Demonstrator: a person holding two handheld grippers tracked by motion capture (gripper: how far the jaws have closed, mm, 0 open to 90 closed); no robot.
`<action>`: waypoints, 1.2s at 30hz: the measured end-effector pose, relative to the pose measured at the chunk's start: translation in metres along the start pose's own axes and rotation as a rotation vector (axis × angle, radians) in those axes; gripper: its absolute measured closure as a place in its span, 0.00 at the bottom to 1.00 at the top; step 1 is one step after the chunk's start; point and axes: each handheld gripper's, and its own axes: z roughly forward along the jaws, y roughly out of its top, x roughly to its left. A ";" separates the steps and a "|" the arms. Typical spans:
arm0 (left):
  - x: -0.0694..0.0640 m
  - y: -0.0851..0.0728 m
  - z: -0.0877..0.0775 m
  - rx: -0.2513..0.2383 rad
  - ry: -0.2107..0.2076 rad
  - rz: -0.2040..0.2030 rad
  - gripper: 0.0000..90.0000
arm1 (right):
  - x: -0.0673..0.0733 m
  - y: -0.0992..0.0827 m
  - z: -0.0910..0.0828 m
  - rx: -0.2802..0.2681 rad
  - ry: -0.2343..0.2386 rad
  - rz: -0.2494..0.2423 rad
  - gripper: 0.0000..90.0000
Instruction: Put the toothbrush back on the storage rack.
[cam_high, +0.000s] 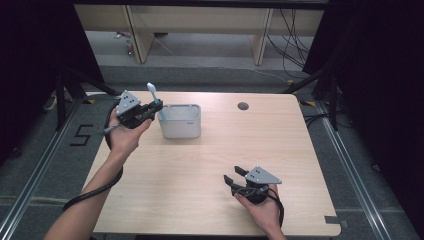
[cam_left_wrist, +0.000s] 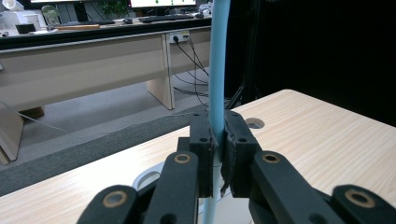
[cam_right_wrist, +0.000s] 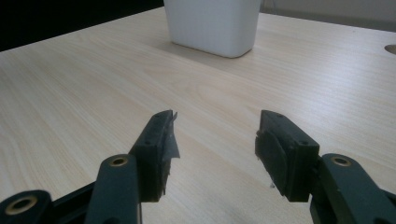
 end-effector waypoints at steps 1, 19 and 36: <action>0.000 0.000 0.000 0.000 0.001 0.000 0.93 | 0.000 0.000 0.000 0.000 -0.001 0.004 0.52; 0.010 0.002 0.009 0.006 0.023 0.003 0.93 | -0.001 -0.001 -0.002 0.015 -0.018 -0.030 0.52; 0.018 -0.003 0.022 0.013 0.043 0.005 0.93 | -0.001 -0.001 -0.001 0.009 -0.008 -0.027 0.52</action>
